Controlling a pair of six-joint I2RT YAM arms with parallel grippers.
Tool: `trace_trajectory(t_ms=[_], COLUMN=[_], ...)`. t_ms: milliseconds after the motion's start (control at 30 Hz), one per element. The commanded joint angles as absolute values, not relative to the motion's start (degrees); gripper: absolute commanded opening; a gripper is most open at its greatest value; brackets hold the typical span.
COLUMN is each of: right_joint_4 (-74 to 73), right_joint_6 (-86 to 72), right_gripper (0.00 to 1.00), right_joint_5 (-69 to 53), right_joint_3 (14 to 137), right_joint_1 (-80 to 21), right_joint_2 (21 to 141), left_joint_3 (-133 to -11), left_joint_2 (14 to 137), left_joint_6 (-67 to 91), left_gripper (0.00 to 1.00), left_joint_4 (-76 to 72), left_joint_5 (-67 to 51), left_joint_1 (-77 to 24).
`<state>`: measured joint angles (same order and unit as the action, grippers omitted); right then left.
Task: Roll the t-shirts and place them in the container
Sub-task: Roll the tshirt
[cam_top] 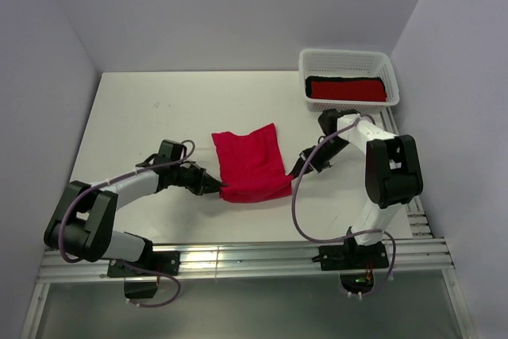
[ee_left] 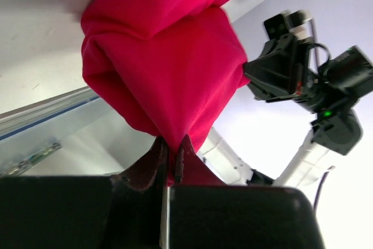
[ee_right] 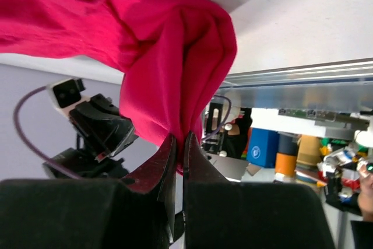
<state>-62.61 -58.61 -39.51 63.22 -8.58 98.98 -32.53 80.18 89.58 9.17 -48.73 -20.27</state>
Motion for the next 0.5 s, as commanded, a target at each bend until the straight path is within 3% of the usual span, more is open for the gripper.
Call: trace_trajectory(t_ms=[0,467], right_joint_4=[-65.6,-66.0], right_joint_6=[-62.2,-66.5], right_gripper=[0.00,0.00], right_joint_5=[-39.7,-38.8], right_joint_3=[67.1,75.4], right_joint_1=[-7.9,-7.9], right_joint_2=[101.7,111.6], left_joint_3=[-30.5,-34.7], left_joint_2=[79.9,93.3], left_joint_6=[94.5,94.5], left_gripper=[0.00,0.01], left_joint_4=[3.2,1.1], left_joint_5=[-48.8,-50.3], left_joint_1=[-18.1,-14.2])
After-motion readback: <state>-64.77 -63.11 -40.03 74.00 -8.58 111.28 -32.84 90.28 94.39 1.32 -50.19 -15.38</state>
